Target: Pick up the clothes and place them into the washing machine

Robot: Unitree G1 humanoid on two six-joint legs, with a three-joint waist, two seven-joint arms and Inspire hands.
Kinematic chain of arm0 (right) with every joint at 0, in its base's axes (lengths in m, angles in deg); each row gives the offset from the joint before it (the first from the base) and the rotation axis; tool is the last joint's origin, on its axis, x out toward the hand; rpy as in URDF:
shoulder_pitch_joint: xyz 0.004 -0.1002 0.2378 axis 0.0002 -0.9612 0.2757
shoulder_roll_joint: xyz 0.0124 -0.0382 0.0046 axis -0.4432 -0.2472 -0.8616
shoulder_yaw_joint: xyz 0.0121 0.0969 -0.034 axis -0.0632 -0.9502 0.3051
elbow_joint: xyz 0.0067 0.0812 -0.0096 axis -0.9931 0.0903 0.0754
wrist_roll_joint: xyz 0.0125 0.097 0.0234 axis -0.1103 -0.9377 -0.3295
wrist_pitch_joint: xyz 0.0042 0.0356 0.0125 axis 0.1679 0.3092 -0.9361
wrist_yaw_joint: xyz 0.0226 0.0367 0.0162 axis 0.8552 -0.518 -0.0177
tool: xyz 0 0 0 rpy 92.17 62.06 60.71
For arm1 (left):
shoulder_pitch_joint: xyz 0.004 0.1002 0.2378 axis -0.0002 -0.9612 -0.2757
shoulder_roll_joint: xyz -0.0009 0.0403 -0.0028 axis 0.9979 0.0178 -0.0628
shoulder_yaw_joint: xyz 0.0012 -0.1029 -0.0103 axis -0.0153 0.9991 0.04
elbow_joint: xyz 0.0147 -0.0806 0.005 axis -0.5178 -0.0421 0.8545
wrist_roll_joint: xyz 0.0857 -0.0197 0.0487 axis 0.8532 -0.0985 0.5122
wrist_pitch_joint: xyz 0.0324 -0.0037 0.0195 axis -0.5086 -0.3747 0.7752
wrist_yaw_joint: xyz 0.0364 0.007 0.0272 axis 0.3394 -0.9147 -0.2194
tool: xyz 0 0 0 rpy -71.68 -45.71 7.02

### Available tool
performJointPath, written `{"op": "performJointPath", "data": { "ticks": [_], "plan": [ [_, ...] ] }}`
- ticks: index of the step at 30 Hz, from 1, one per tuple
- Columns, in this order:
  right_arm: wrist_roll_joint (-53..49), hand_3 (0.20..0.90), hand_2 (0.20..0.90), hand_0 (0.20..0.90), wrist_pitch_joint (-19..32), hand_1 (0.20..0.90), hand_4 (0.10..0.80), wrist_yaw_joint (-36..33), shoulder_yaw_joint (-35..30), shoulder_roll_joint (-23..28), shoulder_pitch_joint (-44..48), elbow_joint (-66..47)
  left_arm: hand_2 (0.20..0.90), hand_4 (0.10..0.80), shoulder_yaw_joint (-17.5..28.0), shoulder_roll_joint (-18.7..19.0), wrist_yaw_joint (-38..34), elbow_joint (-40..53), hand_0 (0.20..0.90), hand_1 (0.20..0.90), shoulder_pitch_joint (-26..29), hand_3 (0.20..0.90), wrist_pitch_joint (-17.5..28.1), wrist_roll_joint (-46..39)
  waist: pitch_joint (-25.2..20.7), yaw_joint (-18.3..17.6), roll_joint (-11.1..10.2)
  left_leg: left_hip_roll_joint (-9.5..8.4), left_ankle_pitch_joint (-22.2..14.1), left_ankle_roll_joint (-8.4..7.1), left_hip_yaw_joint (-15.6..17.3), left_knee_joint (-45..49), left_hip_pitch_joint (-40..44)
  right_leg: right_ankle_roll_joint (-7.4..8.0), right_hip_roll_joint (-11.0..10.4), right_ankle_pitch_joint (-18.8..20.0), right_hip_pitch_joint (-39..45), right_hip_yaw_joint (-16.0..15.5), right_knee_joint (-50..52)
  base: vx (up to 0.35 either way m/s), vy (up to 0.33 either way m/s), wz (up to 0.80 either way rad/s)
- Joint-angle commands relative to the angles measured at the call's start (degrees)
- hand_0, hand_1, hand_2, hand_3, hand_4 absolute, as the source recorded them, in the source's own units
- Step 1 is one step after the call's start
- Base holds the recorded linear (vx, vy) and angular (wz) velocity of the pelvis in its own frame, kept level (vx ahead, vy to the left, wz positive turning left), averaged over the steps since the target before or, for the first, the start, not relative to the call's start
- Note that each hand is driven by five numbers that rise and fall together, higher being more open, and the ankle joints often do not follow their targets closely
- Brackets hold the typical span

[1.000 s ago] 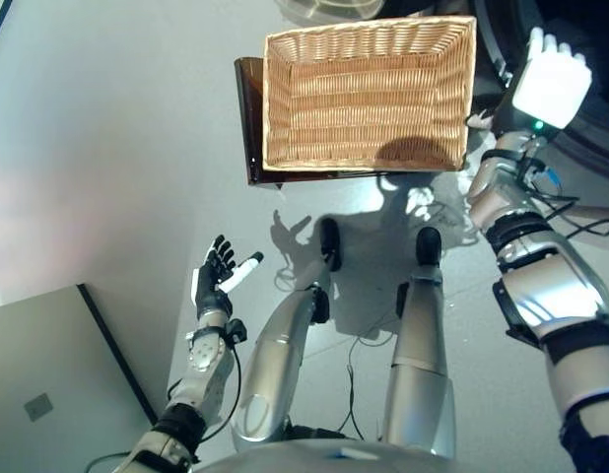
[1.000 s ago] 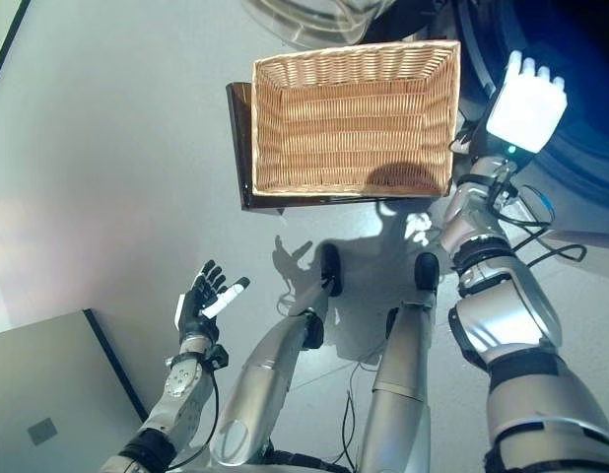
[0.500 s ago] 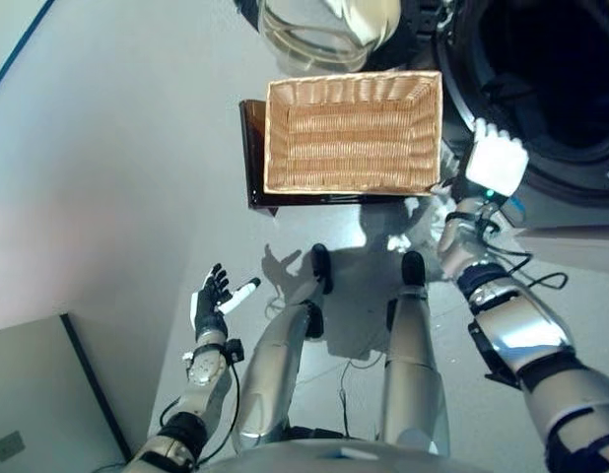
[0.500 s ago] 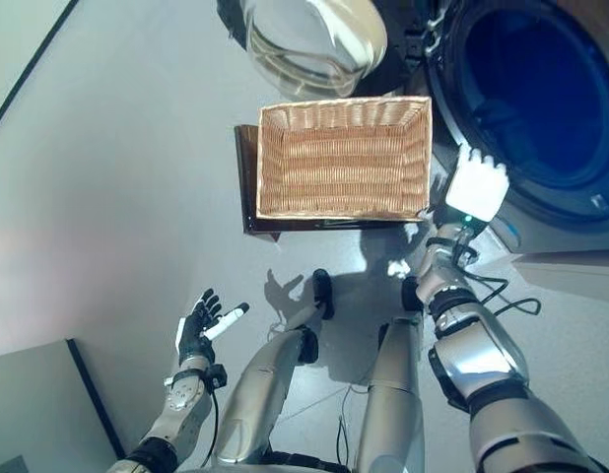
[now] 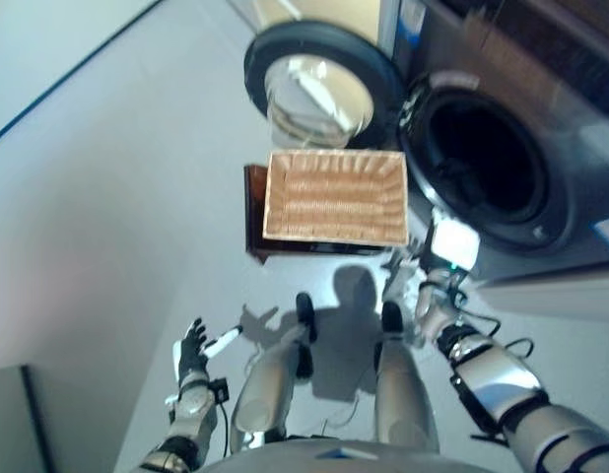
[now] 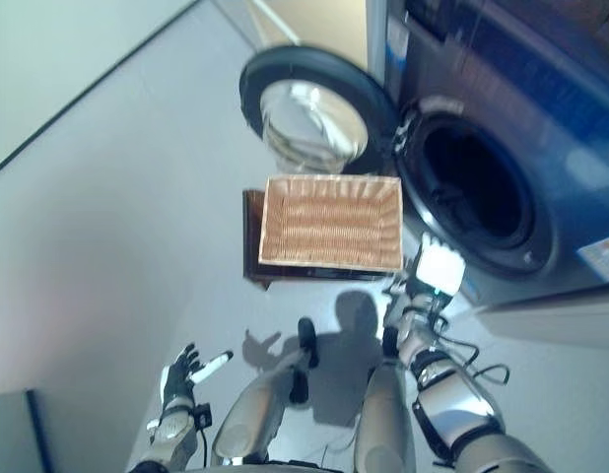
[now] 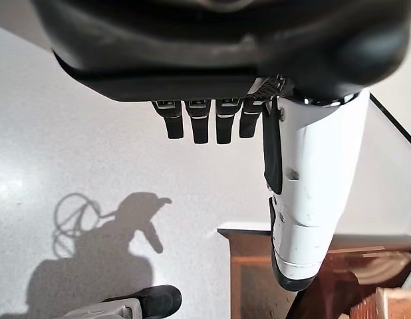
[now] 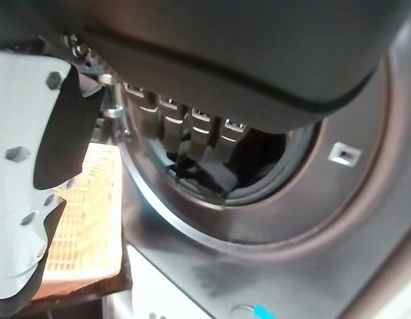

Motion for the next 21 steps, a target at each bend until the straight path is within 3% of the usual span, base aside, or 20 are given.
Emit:
{"op": "performJointPath", "data": {
  "ticks": [1,13,21],
  "plan": [
    [-1.09,0.9,0.9,0.9,3.55,0.9,0.8,0.41,0.06,1.39,0.5,-0.7,0.9,0.8,1.08,2.27,-1.55,-3.62,0.9,0.9,0.6,0.9,0.39,3.1,-2.82,0.28,-1.18,0.69,-3.08,-4.23,0.09,5.56,-1.59,-1.02,-1.7,-0.08,6.6,-1.84,-4.97,0.111,-0.049,0.02],
    [-7.04,0.9,0.9,0.9,8.68,0.9,0.8,15.13,-2.35,-1.0,-11.41,0.21,0.9,0.8,5.23,4.28,3.35,-9.78,0.9,0.9,-1.91,0.9,-2.59,7.29,-10.04,-0.71,-6.06,0.32,-4.43,-3.81,-0.18,1.34,8.0,0.2,-2.26,1.56,16.22,-3.1,-12.05,0.106,-0.05,-0.01],
    [-15.04,0.9,0.9,0.9,9.76,0.9,0.8,22.31,-10.05,-3.55,-23.39,3.3,0.9,0.8,8.89,5.46,4.82,-13.62,0.9,0.9,-1.87,0.9,-5.57,9.73,-15.94,-2.06,-9.1,0.78,-3.37,-3.74,-0.75,-4.12,14.65,0.43,-1.43,2.55,21.89,-4.83,-15.98,0.05,-0.051,0.06]
  ]
}}
